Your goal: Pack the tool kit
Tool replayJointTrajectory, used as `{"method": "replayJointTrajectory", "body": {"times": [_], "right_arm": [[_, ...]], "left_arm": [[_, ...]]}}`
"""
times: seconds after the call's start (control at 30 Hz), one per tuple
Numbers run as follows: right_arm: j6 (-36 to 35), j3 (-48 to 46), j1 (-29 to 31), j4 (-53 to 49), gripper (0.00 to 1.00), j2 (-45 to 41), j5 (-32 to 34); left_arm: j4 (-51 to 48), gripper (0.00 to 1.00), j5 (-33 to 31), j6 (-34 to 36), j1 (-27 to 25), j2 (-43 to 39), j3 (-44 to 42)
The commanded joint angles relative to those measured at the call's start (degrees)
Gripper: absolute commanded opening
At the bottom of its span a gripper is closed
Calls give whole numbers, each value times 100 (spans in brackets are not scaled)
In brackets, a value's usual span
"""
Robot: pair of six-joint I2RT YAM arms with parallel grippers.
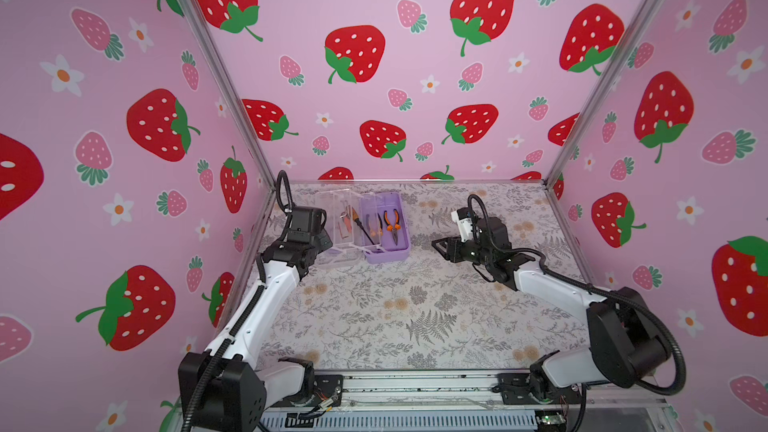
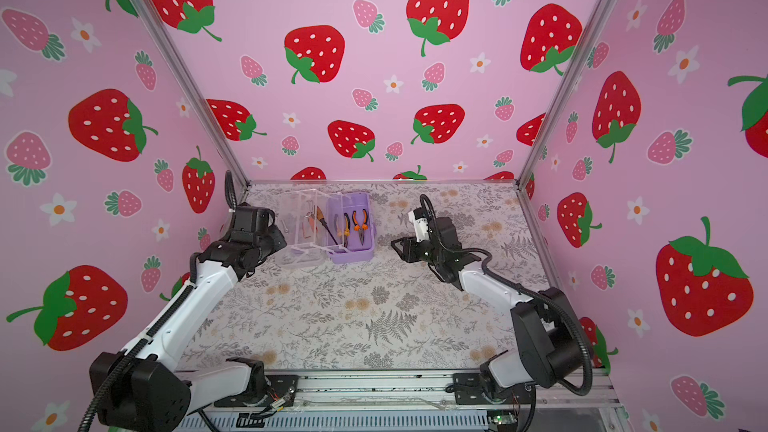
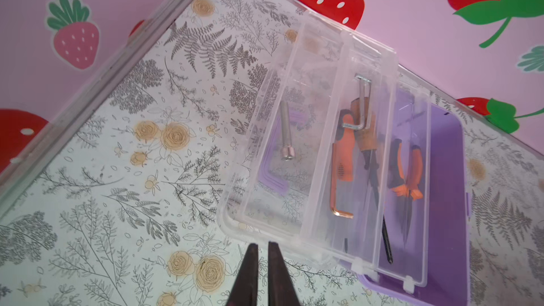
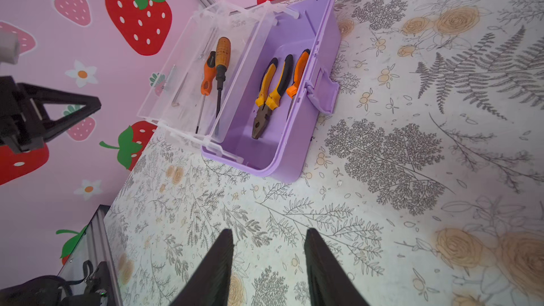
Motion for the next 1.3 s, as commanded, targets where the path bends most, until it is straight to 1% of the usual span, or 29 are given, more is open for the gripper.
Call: {"method": "replayJointTrajectory", "body": {"times": [0.0,0.03,0.07,0.13,0.17,0.27,0.37,0.4,0.43,0.47,0.57,0.6,0.63,0.77,0.9,1.03,1.1,1.2,1.27], "right_arm": [[-17,458,108,0,45,538,455],[-58,629,154,-43,47,741,559],[-88,790,204,-95,49,927,660],[-142,1092,274,-158,51,1248,779],[-176,1258,298,-202,51,1429,807],[-289,1682,352,-367,51,1883,913],[-377,2029,370,-463,51,2268,962],[-378,2119,370,-480,55,2375,937],[-385,2225,373,-482,56,2507,894],[-381,2323,379,-493,61,2626,837],[-418,2594,417,-526,62,2932,709],[-459,2674,442,-561,71,3013,718],[-521,2779,478,-628,100,3099,756],[-735,3099,624,-827,99,3341,1055],[-778,3219,700,-852,99,3447,1352],[-742,3213,730,-774,100,3476,1564],[-720,3195,739,-677,94,3497,1516],[-660,3191,747,-551,79,3553,1396],[-627,3221,753,-511,72,3592,1319]], "left_arm": [[417,18,641,-542,326,-451,-525],[477,27,847,-659,458,-578,-718],[559,38,1073,-767,614,-685,-922],[796,51,1525,-943,876,-805,-1316],[929,54,1735,-1019,975,-839,-1519],[1285,60,2074,-1127,1087,-831,-1951],[1592,64,2130,-1173,1085,-781,-2200],[1640,65,2125,-1171,1090,-753,-2240],[1694,66,2131,-1171,1087,-719,-2276],[1737,66,2112,-1162,1089,-685,-2300],[1819,66,1996,-1137,1091,-576,-2292],[1854,66,1972,-1129,1085,-540,-2283],[1907,67,1943,-1115,1089,-494,-2272],[1966,67,1875,-1066,1088,-148,-2115],[2200,66,1870,-1069,1090,252,-2030],[2400,62,1868,-1059,1086,699,-1870],[2471,59,1906,-1048,1085,899,-1754],[2512,55,1954,-988,1083,1190,-1556],[2510,51,1941,-940,1080,1309,-1459]]}}
